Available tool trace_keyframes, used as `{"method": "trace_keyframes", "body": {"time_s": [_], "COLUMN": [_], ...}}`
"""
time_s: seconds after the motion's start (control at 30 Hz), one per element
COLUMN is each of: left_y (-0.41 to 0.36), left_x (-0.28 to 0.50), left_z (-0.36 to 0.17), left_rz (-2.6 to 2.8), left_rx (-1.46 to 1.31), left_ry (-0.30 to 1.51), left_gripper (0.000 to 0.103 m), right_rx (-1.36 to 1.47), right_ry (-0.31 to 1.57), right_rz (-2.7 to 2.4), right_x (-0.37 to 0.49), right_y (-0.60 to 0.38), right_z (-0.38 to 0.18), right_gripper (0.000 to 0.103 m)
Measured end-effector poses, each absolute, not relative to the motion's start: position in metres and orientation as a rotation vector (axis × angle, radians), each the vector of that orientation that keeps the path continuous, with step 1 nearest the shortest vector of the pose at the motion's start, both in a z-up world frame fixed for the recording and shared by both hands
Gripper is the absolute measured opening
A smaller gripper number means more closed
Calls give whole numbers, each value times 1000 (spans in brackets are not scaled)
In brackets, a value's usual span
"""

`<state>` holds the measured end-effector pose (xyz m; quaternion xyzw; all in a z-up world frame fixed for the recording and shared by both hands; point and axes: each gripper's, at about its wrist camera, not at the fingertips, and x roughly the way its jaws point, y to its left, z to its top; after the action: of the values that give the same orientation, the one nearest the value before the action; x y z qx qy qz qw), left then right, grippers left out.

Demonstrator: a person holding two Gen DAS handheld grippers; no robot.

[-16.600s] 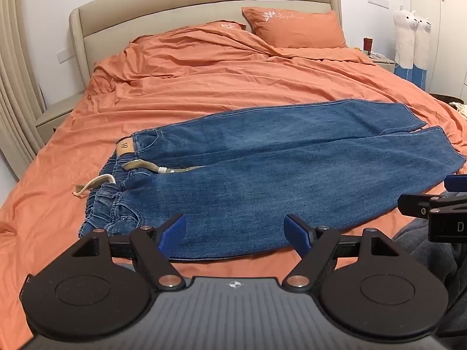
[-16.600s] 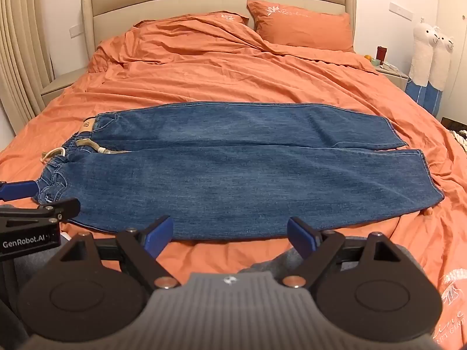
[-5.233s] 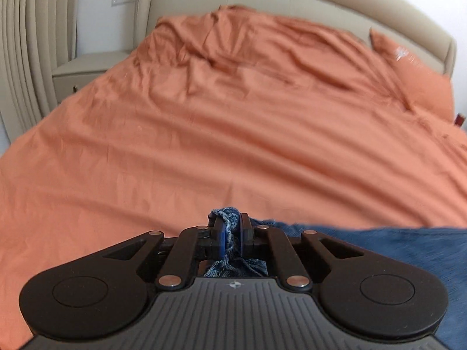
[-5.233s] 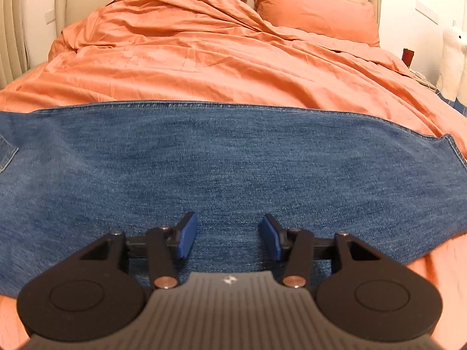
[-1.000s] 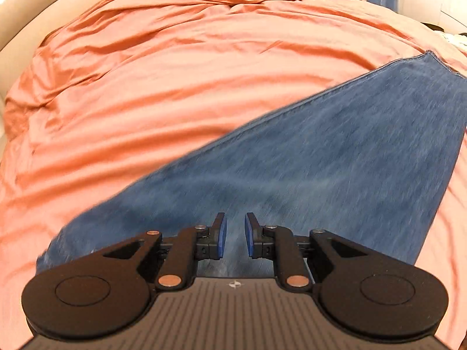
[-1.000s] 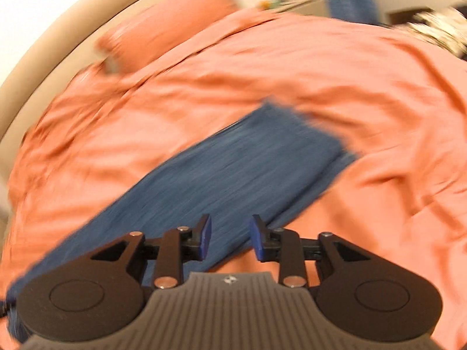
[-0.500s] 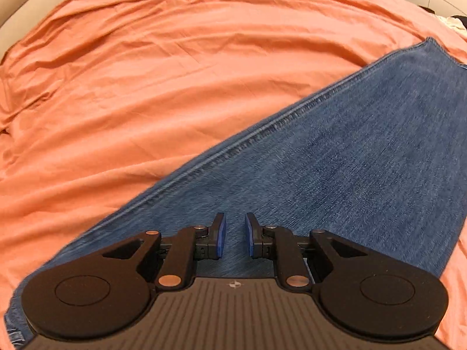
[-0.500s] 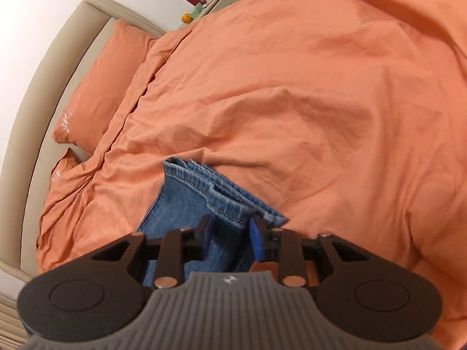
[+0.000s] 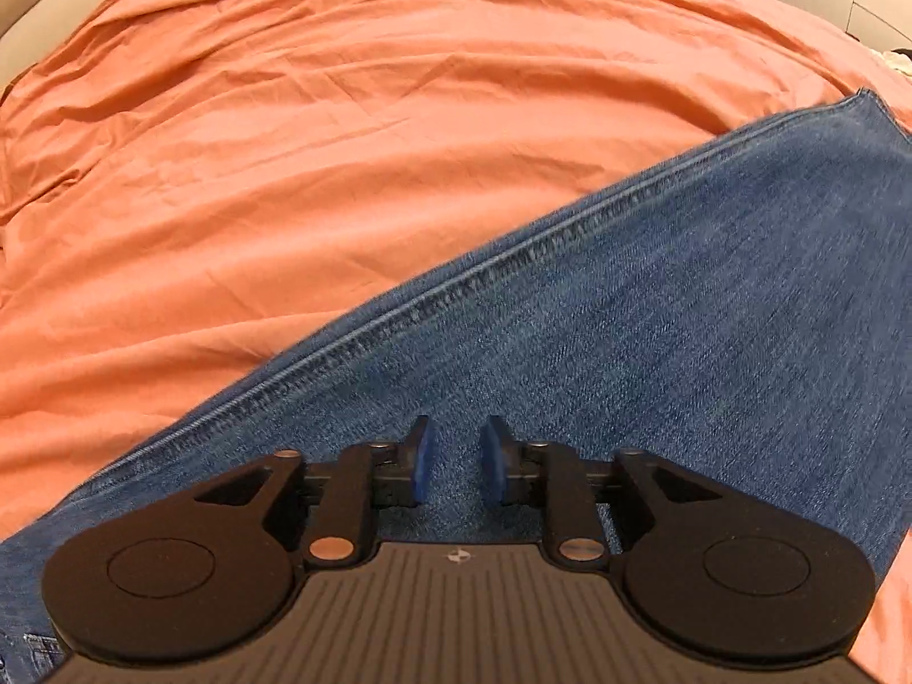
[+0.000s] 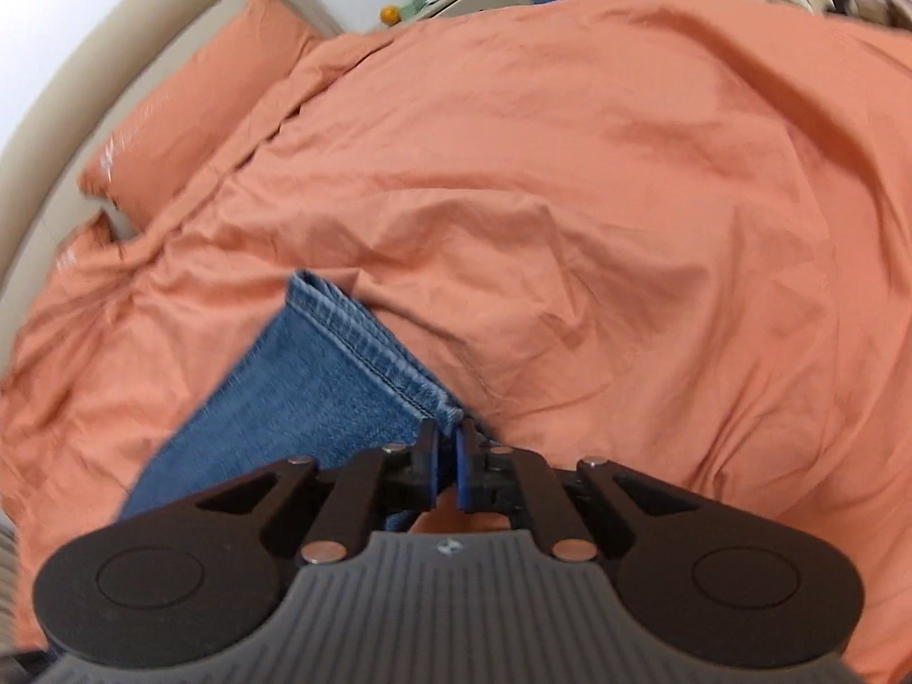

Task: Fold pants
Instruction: 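Move the right gripper to the leg hem and close on it, then lift the held leg hem with the right gripper toward the waistband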

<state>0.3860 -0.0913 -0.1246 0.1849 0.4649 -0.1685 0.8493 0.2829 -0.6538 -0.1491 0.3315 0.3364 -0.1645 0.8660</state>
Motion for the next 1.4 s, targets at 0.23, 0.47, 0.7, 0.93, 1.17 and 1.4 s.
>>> {"method": "trace_keyframes", "body": {"time_s": [0.23,0.47,0.7,0.93,1.17,1.4], "left_y": [-80,-63,-73,-98,-129,-166], "left_x": [392,400,403,399,387,374], "left_z": [-112,-111,-119,-118,-110,-105], "left_rz": [-341,-330,-400,-469,-522,-569], "left_rx": [380,319,305,305,353,371], "left_ry": [941,929,920,892,869,849], "left_gripper": [34,34,34,34,34,34], "right_rx": [463,424,318,348,541,759], "right_ry": [702,709,788,722,703,715], "right_rz": [-227,-225,-281,-457,-273,-170], "right_x": [325,404,432,421,349,269], "right_y": [-635,-632,-626,-650,-650,-623], "right_z": [-108,-113,-131,-127,-104,-125], "right_gripper": [31,42,2,0,17,43]}}
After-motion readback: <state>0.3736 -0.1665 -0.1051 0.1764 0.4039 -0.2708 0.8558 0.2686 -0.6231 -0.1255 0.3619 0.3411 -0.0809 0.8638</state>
